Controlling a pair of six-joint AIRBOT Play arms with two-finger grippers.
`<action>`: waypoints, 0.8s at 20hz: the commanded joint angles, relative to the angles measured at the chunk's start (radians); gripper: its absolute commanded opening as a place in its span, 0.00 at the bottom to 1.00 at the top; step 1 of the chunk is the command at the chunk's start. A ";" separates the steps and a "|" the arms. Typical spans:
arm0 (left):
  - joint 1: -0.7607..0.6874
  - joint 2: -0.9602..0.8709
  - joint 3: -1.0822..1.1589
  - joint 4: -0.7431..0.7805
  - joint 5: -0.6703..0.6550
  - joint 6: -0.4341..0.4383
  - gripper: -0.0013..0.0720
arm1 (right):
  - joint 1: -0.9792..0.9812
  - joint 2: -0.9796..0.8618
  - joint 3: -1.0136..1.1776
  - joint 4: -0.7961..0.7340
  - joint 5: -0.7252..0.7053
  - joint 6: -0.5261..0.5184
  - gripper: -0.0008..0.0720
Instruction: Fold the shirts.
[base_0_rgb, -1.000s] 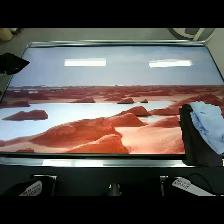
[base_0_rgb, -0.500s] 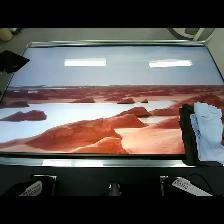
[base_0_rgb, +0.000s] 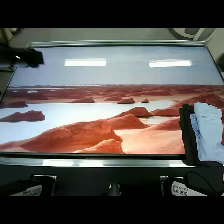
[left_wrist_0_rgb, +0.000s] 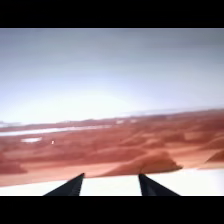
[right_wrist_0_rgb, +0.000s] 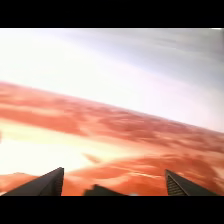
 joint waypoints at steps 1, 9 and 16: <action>-0.087 -0.138 -0.023 0.161 -0.386 -0.065 0.91 | 0.292 -0.159 0.023 -0.010 0.346 0.061 0.93; -0.093 -0.044 -0.267 0.133 -0.258 -0.048 0.91 | 0.423 -0.215 -0.129 -0.031 0.249 0.191 0.93; -0.092 -0.045 -0.267 0.134 -0.258 -0.048 0.91 | 0.423 -0.215 -0.129 -0.053 0.264 0.184 0.93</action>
